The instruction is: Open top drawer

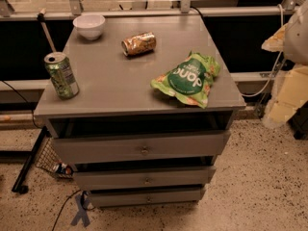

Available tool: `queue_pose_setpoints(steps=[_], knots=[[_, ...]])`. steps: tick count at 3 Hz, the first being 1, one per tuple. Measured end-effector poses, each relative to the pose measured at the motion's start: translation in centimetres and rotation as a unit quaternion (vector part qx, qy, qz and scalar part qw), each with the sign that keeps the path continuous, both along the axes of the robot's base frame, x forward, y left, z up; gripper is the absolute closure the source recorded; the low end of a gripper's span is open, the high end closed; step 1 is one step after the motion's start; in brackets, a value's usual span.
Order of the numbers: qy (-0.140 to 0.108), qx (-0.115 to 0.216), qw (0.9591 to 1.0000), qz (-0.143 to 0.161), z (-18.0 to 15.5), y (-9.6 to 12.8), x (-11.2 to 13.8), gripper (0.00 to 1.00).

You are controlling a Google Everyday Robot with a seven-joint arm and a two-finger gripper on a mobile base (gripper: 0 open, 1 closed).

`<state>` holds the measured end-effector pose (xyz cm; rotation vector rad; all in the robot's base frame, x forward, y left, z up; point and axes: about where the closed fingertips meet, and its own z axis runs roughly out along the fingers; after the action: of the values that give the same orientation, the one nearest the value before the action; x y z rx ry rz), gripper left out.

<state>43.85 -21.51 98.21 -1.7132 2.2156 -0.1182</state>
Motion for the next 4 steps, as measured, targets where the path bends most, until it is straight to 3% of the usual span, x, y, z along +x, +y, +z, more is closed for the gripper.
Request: queue_pose_setpoints(steps=[2, 3, 4], knots=[[-0.002, -0.006, 0.9999, 0.012, -1.9, 0.0, 0.2, 0.0], [0.005, -0.001, 0.9996, 0.029, -4.5, 0.1, 0.4, 0.0], [0.02, 0.035, 0.9981, 0.046, -10.4, 0.0, 0.6, 0.0]])
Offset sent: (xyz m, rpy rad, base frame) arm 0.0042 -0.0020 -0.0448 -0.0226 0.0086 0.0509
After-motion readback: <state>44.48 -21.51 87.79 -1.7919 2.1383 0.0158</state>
